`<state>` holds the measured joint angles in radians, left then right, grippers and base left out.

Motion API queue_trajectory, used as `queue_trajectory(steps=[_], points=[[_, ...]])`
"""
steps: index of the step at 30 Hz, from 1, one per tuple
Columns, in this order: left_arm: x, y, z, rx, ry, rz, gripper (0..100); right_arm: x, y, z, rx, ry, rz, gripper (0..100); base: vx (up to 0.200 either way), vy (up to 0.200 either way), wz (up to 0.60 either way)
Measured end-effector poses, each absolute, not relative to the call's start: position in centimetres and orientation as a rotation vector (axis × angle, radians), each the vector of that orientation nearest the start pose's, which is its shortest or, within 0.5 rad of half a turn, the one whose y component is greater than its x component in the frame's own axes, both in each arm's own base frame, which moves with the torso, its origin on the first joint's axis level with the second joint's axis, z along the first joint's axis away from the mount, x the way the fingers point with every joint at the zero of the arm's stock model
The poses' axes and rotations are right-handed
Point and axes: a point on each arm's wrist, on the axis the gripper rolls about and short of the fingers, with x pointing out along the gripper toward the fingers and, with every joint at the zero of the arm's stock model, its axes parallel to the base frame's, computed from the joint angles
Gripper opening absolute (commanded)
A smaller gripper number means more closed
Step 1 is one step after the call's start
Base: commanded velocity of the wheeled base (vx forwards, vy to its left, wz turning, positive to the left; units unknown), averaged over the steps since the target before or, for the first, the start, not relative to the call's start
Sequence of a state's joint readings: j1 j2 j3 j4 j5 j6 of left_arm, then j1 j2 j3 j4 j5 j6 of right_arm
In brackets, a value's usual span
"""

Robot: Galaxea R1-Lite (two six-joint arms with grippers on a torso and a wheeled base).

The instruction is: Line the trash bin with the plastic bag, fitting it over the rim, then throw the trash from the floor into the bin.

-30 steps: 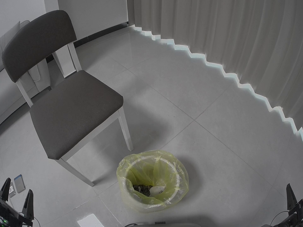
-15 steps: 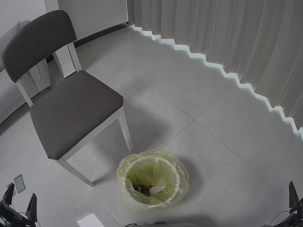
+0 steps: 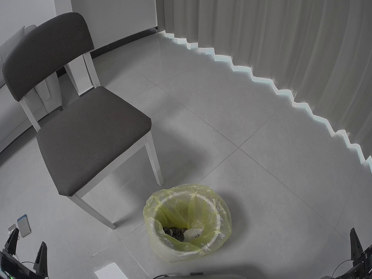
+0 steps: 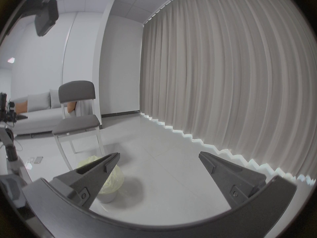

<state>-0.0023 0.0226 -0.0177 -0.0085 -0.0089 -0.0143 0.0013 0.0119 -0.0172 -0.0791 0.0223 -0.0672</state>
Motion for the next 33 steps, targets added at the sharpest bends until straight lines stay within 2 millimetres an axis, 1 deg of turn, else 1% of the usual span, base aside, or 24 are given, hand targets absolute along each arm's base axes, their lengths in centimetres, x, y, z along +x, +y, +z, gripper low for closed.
queue_trajectory(steps=[2,5,9,16,22,33], points=[[-2.3,0.0,8.2,-0.018,-0.007,-0.008,100,-2.4,0.0,8.9,-0.114,-0.085,0.007,100,0.000,0.000,0.00],[-2.3,0.0,8.2,-0.020,-0.009,-0.003,100,-2.4,0.0,8.9,-0.131,-0.083,-0.023,100,0.000,0.000,0.00],[-2.3,0.0,8.2,-0.021,-0.012,0.011,100,-2.4,-0.1,8.9,-0.069,-0.084,-0.034,100,0.000,0.000,0.00],[-2.3,0.0,8.1,-0.003,-0.012,0.009,100,-2.4,-0.1,8.9,-0.048,-0.081,-0.030,100,0.000,0.000,0.00],[-2.3,0.0,8.1,0.000,-0.011,0.007,100,-2.3,0.0,7.7,-0.029,0.028,-0.009,100,0.000,0.000,0.00],[-2.3,0.0,8.1,0.003,-0.011,0.004,100,-2.3,-0.1,8.0,0.015,-0.003,-0.023,100,0.000,0.000,0.00]])
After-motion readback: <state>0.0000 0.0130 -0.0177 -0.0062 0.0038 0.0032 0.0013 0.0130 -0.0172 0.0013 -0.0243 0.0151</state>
